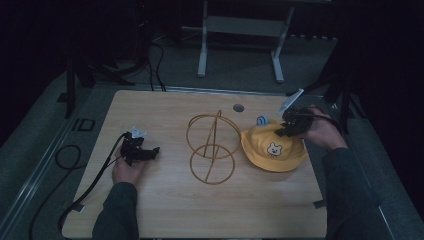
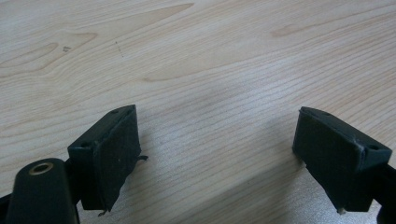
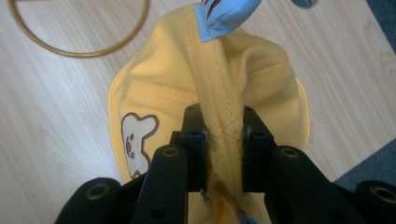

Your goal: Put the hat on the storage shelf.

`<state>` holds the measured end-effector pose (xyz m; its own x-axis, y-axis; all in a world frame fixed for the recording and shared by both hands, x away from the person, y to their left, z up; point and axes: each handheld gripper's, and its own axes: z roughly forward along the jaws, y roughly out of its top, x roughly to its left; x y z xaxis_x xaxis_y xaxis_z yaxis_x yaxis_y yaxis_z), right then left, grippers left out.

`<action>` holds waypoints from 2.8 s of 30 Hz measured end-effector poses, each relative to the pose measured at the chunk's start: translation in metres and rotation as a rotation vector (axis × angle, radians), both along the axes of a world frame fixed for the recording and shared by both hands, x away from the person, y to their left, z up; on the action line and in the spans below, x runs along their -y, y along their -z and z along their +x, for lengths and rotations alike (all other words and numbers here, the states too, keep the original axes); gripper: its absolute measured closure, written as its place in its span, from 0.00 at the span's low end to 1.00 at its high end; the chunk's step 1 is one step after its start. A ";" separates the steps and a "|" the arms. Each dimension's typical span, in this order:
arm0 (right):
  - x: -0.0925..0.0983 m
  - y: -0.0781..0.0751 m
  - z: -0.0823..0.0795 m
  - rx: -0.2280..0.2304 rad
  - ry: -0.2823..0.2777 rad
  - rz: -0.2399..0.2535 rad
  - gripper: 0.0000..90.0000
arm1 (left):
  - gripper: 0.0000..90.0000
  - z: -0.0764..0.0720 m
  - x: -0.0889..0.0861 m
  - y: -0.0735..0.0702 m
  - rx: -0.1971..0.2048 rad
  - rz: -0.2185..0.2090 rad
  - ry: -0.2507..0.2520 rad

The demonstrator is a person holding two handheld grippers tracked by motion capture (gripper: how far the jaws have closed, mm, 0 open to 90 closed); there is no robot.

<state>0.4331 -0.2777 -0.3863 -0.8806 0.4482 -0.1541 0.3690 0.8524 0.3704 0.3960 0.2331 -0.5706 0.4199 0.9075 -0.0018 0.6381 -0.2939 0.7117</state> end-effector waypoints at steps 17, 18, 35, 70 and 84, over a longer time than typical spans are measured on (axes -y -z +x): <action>-0.022 -0.020 -0.026 0.027 -0.147 -0.024 0.84 | 0.16 0.000 0.000 0.000 -0.001 -0.002 -0.001; -0.021 -0.022 -0.027 0.032 -0.149 -0.023 0.84 | 0.16 0.000 0.000 0.000 -0.001 -0.002 -0.001; 0.008 -0.052 -0.049 0.074 -0.166 0.059 0.84 | 0.16 0.000 0.000 0.000 -0.003 0.002 0.001; 0.019 -0.099 -0.062 0.103 -0.201 0.092 0.84 | 0.16 0.000 0.000 0.000 -0.002 0.000 0.002; 0.022 -0.114 -0.068 0.118 -0.213 0.115 0.84 | 0.16 0.000 0.000 0.000 -0.001 0.002 0.003</action>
<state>0.3656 -0.3002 -0.2720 -0.9359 0.2755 -0.2196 0.1348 0.8560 0.4991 0.3958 0.2331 -0.5704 0.4226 0.9063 -0.0007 0.6382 -0.2970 0.7103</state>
